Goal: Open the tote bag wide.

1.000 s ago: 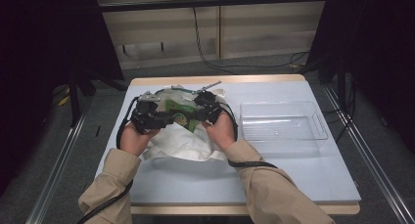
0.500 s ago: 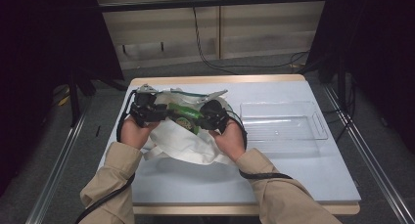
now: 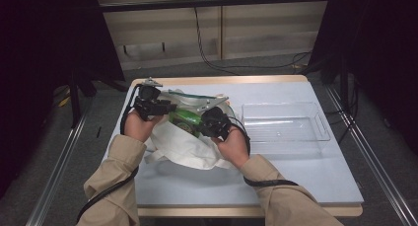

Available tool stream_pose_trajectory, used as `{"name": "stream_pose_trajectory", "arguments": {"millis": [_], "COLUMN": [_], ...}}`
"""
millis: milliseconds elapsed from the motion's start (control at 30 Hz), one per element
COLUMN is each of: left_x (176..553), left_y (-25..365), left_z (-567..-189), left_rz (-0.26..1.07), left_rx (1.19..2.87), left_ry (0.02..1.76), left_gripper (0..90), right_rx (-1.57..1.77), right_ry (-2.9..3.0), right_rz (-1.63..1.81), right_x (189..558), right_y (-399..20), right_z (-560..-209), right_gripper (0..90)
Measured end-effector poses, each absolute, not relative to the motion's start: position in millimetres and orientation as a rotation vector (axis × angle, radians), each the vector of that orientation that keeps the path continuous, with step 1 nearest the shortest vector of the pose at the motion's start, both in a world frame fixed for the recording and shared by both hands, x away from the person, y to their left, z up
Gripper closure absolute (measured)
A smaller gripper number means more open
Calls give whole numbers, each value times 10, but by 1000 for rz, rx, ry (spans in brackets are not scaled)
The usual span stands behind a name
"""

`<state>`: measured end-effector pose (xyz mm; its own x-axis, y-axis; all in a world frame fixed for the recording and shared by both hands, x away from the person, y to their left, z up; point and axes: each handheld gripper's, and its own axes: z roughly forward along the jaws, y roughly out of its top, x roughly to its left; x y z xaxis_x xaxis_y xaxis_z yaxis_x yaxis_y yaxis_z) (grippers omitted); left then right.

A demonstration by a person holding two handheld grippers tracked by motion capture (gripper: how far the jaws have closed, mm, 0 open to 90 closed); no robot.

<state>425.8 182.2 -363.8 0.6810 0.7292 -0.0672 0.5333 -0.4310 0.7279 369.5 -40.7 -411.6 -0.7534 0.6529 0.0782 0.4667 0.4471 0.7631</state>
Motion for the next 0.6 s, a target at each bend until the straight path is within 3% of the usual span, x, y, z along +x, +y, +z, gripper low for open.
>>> {"name": "stream_pose_trajectory", "arguments": {"millis": [133,367,500,600], "left_x": [4255,4243,4227,4215], "left_y": [1845,1849,1836,1834], "left_z": [-3636,-3645,-3638,-3635], "left_rz": [310,303,295,288], "left_rx": [2160,2148,2150,2148], "left_ry": [945,938,930,924], "left_gripper": [748,750,750,754], "right_rx": [997,1064,1046,1053], "right_ry": [2463,2484,2474,2494], "right_rz": [1201,1221,1212,1205], "right_x": [3700,3776,3833,3909], "right_y": [-438,-531,-484,-434], "right_z": [-4121,-4088,-3998,-3973], "right_gripper": [816,524,443,440]}}
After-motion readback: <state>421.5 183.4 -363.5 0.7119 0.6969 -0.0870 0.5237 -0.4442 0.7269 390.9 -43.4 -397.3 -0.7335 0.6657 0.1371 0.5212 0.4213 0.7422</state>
